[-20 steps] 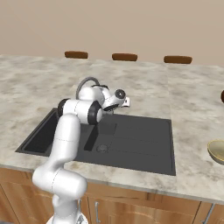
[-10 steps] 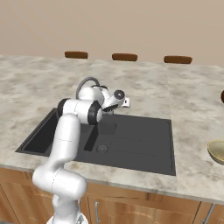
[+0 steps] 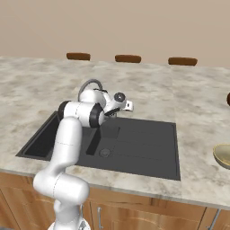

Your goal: Rinse each bowl for a few seconds and place them down in the sink or on the counter.

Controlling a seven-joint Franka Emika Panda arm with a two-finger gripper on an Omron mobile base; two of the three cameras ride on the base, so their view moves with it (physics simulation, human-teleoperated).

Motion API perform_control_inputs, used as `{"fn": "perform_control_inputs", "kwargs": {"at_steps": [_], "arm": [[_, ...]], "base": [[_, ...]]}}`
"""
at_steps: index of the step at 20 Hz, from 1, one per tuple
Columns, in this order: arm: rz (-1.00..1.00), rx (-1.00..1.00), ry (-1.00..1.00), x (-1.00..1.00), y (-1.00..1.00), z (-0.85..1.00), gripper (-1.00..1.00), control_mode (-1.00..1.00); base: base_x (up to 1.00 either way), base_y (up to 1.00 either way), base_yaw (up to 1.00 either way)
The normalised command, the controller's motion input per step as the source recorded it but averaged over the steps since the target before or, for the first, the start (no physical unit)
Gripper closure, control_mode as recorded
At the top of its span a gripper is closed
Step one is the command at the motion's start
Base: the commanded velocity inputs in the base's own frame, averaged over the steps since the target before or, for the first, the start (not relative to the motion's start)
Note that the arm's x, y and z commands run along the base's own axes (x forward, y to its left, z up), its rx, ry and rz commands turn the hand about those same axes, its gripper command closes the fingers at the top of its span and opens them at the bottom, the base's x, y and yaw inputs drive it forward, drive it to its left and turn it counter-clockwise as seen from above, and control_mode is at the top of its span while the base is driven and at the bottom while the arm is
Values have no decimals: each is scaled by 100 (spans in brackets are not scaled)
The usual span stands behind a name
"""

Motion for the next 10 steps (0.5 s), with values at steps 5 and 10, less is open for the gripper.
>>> {"fn": "perform_control_inputs", "kwargs": {"at_steps": [5, 10], "arm": [[-11, -2, 4, 27, -22, -53, 100, -100], [-5, -1, 2, 26, -37, -66, 100, -100]], "base": [[0, 0, 0], [0, 0, 0]]}}
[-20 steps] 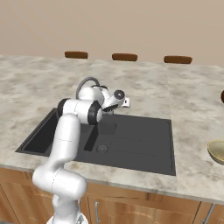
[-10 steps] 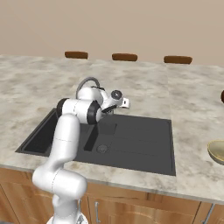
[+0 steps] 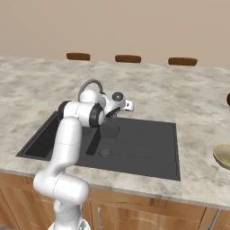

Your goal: Rinse each bowl for a few seconds and place them down in the sink or on the counter.

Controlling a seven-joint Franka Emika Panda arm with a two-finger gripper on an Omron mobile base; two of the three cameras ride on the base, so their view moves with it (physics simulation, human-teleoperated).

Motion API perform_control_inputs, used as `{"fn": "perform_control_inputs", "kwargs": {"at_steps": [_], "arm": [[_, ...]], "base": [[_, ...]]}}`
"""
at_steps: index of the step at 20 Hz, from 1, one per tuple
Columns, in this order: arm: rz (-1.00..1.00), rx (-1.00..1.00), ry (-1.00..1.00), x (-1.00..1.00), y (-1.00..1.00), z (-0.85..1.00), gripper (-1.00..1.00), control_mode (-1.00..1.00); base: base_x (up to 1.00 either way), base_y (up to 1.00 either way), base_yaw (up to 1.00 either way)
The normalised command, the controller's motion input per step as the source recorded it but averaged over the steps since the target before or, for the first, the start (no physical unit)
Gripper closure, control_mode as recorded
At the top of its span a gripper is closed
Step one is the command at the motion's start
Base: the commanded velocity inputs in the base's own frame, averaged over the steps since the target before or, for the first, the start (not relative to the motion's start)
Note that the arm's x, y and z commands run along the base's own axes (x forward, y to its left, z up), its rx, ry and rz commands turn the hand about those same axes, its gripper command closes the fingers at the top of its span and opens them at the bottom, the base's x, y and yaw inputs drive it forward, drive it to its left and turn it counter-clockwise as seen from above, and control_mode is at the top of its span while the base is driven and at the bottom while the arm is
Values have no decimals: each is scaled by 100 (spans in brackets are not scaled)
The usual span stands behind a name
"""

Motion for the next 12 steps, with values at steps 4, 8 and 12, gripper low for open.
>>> {"fn": "perform_control_inputs", "kwargs": {"at_steps": [4, 8, 12], "arm": [[-2, -2, 0, 20, -35, -81, 100, -100], [0, -3, 0, 9, -39, -88, 100, -100], [0, -2, 0, 0, -54, -83, 100, -100]], "base": [[0, 0, 0], [0, 0, 0], [0, 0, 0]]}}
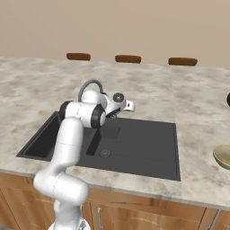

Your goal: Rinse each bowl for a few seconds and place them down in the sink or on the counter.

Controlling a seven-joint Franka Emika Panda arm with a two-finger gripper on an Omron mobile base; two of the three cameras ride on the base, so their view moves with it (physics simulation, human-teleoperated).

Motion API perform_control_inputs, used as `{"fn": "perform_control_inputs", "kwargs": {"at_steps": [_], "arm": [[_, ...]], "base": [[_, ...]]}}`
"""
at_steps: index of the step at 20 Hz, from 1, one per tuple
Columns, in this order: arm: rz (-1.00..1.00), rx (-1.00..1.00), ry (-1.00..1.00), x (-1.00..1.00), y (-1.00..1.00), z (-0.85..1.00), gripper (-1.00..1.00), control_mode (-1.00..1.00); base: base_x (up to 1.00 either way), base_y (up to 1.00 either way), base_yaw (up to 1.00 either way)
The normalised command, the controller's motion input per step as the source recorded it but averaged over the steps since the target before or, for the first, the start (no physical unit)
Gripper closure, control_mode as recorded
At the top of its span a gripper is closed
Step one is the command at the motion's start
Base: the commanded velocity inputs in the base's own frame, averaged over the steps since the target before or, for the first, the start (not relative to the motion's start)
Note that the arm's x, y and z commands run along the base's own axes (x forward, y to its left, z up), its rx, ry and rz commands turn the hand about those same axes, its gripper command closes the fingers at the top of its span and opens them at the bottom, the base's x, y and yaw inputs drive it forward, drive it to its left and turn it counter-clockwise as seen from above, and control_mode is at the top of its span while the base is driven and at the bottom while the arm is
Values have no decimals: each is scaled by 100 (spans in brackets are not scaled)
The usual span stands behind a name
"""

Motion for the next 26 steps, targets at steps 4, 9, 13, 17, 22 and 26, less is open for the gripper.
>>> {"fn": "perform_control_inputs", "kwargs": {"at_steps": [4, 9, 13, 17, 22, 26], "arm": [[0, -3, 0, 0, -58, -82, 100, -100], [-2, -6, 0, 0, -55, -90, 100, -100], [-5, -10, 3, -10, -56, -96, 100, -100], [-11, -14, 8, -26, -61, -97, 100, -100], [-12, -14, 10, -31, -72, -93, 100, -100], [-9, -11, 10, -36, -85, -91, 100, -100]], "base": [[0, 0, 0], [0, 0, 0], [0, 0, 0], [0, 0, 0], [0, 0, 0], [0, 0, 0]]}}
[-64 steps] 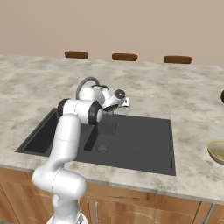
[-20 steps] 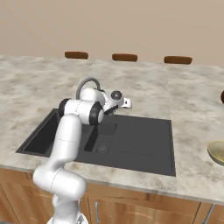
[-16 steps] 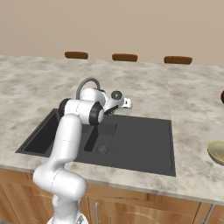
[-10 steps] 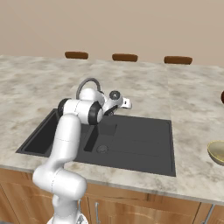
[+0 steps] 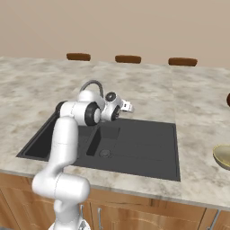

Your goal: Rinse each bowl for a few seconds and place them down in the sink or on the counter.

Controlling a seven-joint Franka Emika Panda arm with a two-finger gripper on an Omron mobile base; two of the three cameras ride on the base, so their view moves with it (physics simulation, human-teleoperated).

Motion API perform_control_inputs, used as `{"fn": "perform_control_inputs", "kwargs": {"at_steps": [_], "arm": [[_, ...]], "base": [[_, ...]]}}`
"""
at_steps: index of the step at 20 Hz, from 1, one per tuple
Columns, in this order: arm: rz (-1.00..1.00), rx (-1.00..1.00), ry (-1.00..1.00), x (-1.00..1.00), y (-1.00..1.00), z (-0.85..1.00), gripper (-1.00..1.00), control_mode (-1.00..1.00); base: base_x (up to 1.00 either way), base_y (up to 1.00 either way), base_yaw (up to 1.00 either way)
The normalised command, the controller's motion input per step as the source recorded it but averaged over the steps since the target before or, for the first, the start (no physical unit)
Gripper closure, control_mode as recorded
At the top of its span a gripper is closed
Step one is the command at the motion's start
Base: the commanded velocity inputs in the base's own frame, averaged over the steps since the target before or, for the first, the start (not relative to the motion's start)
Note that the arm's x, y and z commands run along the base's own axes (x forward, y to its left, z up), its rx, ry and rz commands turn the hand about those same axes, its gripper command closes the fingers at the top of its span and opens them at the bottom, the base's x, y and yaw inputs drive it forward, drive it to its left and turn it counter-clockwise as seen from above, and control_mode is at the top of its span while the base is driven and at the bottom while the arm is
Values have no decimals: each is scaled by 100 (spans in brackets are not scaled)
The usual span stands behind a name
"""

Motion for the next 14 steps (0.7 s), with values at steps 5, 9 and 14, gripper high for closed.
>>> {"fn": "perform_control_inputs", "kwargs": {"at_steps": [5, 9, 14], "arm": [[-5, -6, 10, -32, -100, -94, 100, -100], [-3, -4, 9, -44, -100, -90, 100, -100], [0, 0, 11, -42, -100, -96, 100, -100]], "base": [[0, 0, 0], [0, 0, 0], [0, 0, 0]]}}
